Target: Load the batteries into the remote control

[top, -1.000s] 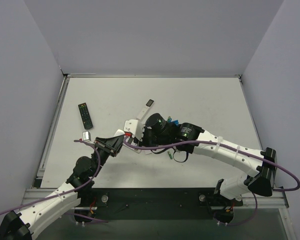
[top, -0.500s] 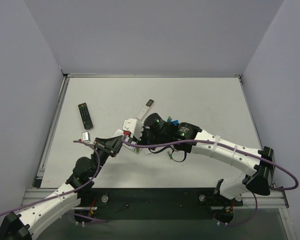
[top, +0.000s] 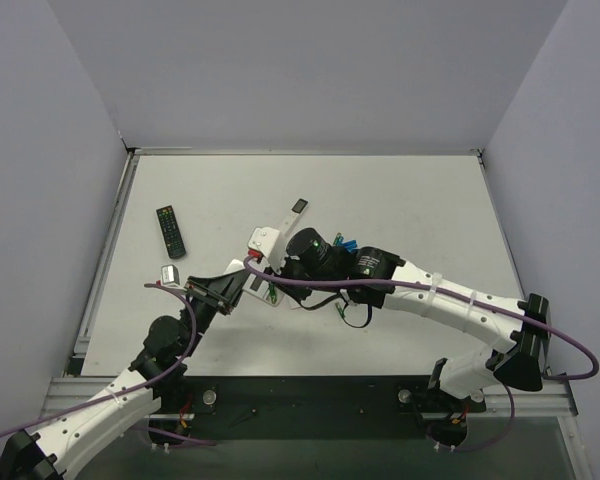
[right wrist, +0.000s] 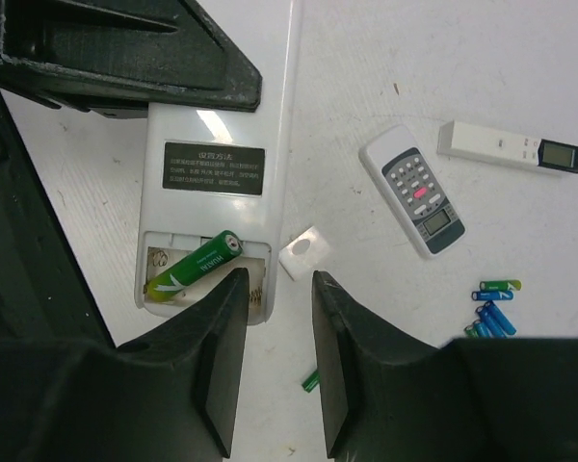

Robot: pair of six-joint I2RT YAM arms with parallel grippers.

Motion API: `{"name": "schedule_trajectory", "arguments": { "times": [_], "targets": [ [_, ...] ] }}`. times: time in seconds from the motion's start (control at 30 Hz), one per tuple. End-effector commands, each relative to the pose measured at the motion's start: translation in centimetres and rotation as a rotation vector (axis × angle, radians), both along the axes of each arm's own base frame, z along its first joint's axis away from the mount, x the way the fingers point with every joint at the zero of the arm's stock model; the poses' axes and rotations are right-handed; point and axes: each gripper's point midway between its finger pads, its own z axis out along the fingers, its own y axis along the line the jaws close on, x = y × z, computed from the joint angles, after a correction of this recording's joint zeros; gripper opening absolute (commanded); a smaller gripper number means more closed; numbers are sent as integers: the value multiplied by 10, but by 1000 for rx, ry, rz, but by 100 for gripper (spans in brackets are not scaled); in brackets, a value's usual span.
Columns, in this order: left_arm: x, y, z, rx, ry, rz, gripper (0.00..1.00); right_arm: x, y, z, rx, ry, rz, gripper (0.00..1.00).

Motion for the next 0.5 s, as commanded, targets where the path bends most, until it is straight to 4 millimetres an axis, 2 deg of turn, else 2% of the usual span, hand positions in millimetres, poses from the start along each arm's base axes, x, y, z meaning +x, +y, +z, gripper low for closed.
{"name": "schedule_trajectory", "arguments": {
  "times": [0.0,0.23,0.43,0.47],
  "targets": [
    [-1,7,-64,35,92,19,0,8,-14,38,88,-20,-124,29],
    [-2,5,-67,46,97,9,0,5,-18,51,141,-2,-148,32],
    [-2,5,-65,47,92,12,0,1,-3,58,236,122,-234,33],
    [-1,5,-65,46,91,13,0,2,1,53,233,143,-247,33]
  ]
}}
